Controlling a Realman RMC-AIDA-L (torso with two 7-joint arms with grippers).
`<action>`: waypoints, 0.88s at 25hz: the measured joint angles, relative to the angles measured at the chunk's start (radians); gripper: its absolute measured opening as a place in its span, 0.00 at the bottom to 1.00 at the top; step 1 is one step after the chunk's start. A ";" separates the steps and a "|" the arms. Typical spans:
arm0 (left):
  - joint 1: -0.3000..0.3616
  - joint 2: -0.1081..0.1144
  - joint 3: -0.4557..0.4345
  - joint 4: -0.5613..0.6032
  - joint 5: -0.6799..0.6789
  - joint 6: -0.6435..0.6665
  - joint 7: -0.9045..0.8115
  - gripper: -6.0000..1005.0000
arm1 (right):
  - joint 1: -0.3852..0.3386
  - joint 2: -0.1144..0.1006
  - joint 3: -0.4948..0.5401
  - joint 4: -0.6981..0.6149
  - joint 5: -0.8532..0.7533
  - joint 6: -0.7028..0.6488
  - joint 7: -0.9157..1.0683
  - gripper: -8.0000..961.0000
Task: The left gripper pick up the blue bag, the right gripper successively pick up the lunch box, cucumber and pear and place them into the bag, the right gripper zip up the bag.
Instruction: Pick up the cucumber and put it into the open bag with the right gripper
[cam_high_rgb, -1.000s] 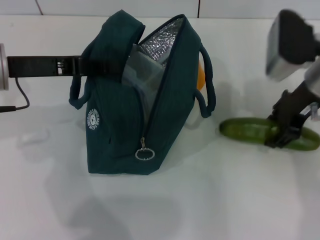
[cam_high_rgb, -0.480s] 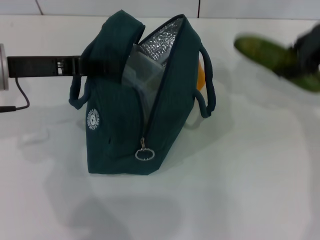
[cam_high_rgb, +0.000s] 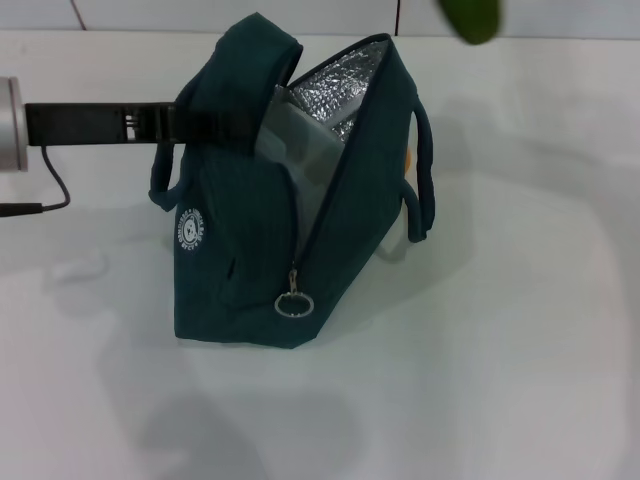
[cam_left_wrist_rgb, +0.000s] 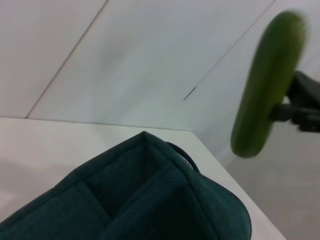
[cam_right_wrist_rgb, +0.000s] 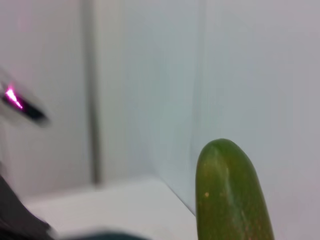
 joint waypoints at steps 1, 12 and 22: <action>-0.001 0.000 0.000 0.000 0.000 0.000 0.000 0.04 | 0.000 0.000 -0.013 0.025 0.052 0.010 -0.024 0.60; 0.000 0.000 0.000 -0.005 -0.036 -0.002 0.000 0.04 | 0.012 0.004 -0.121 0.374 0.453 0.022 -0.333 0.60; -0.005 0.001 0.000 -0.006 -0.031 -0.004 -0.001 0.04 | 0.014 0.011 -0.201 0.632 0.696 -0.041 -0.627 0.60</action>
